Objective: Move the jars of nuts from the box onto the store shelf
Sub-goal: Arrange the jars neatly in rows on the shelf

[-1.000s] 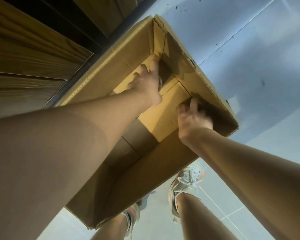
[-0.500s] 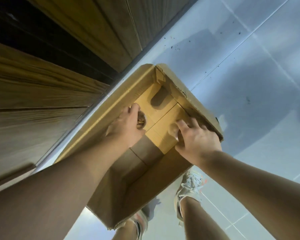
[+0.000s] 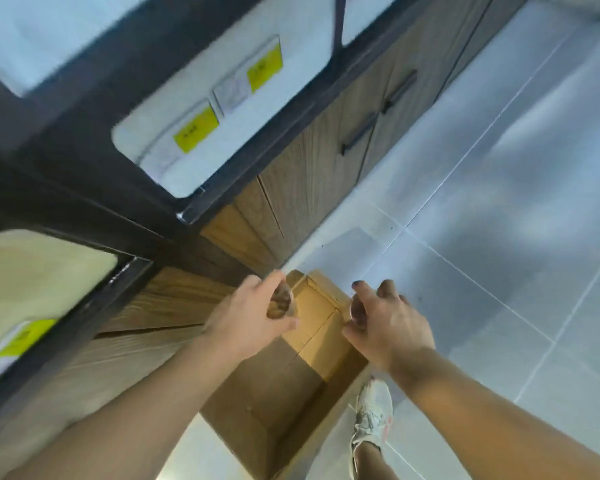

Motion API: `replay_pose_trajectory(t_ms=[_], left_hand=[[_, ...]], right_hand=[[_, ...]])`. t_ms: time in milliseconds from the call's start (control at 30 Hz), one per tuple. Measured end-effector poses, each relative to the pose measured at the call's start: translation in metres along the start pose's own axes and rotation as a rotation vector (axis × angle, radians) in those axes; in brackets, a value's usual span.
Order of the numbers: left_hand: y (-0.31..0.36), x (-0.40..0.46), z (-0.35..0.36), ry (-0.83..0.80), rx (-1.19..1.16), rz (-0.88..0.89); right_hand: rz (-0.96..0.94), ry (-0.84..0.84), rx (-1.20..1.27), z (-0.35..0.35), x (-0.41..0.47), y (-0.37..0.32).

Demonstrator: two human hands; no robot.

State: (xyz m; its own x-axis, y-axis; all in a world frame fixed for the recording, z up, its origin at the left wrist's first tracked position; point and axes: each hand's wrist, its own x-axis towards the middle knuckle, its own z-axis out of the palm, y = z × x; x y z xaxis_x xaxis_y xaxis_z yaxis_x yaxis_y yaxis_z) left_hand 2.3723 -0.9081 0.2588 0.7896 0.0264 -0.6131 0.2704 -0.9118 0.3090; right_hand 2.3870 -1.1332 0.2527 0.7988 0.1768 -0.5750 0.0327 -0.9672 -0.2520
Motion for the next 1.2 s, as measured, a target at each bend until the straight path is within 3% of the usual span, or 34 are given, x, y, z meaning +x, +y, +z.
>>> replay_pose_trajectory(t_ms=[233, 367, 500, 633, 933, 1200], left_hand=[[0.07, -0.111, -0.131, 0.048, 0.192, 0.16], [0.116, -0.192, -0.213, 0.184, 0.158, 0.307], [0.154, -0.266, -0.266, 0.229, 0.14, 0.466], [0.193, -0.324, -0.303, 0.233, 0.136, 0.625], [0.302, -0.43, -0.326, 0.071, 0.304, 0.841], [0.418, -0.519, -0.268, -0.007, 0.421, 1.064]], right_hand=[[0.08, 0.185, 0.044, -0.133, -0.117, -0.028], [0.091, 0.308, 0.046, -0.221, -0.2, -0.037], [0.129, 0.373, 0.114, -0.285, -0.28, -0.041], [0.173, 0.402, 0.024, -0.335, -0.355, -0.041], [0.364, 0.369, 0.049, -0.388, -0.516, -0.003], [0.543, 0.431, 0.256, -0.377, -0.659, 0.083]])
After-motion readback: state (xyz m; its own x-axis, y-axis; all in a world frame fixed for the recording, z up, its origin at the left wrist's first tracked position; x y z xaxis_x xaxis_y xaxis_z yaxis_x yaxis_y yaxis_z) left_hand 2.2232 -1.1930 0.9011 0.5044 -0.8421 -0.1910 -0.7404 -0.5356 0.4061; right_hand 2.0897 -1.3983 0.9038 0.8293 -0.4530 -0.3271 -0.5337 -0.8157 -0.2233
